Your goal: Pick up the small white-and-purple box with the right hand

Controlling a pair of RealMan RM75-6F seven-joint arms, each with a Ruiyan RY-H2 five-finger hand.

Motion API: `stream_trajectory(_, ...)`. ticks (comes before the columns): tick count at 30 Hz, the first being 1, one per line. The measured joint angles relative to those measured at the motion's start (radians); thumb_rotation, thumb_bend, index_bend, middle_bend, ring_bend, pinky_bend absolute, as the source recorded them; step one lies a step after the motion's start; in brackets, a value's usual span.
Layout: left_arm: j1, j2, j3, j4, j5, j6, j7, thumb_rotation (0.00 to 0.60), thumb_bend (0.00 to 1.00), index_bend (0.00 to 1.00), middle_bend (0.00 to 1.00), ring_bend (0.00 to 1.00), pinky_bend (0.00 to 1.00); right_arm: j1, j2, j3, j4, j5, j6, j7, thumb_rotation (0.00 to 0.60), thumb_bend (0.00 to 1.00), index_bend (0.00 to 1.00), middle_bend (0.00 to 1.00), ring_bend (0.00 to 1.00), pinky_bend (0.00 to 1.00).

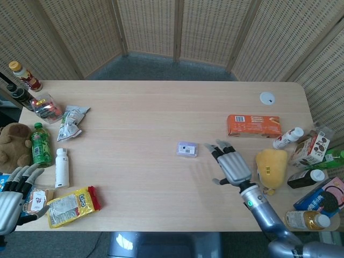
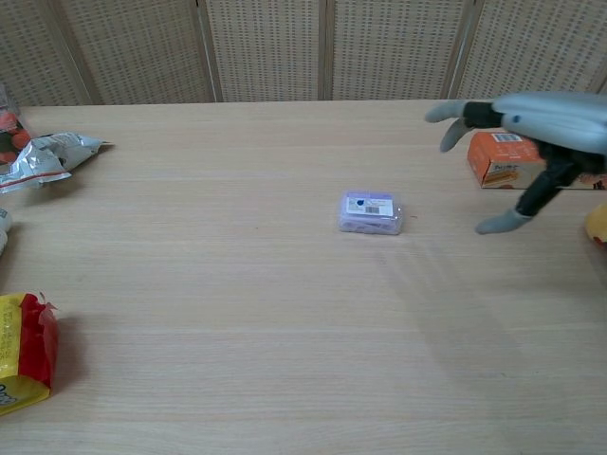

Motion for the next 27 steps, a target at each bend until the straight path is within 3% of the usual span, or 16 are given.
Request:
stream_trajectory(5,0.001,0.000,-0.002,0.009,-0.013,-0.001,-0.010,0.600,0.23,0.11,0.07,0.00,0.00,0.087,-0.086,0.047,0.085,0.074,-0.076,-0.011,0.600,0.15,0.01,0.40,0.25,0.27)
stream_trajectory(10,-0.002,-0.006,-0.004,0.020,-0.021,-0.009,-0.019,0.600,0.23,0.11,0.07,0.00,0.00,0.152,-0.156,0.067,0.162,0.156,-0.133,-0.035,0.600,0.14,0.00,0.27,0.11,0.26)
stream_trajectory(14,-0.006,-0.009,-0.007,0.026,-0.026,-0.014,-0.026,0.600,0.23,0.11,0.07,0.00,0.00,0.189,-0.205,0.074,0.225,0.212,-0.169,-0.044,0.600,0.14,0.00,0.21,0.05,0.24)
stream_trajectory(27,-0.013,-0.013,-0.012,0.037,-0.040,-0.023,-0.035,0.600,0.23,0.11,0.07,0.00,0.00,0.312,-0.359,0.110,0.487,0.303,-0.274,-0.019,0.600,0.14,0.00,0.20,0.04,0.23)
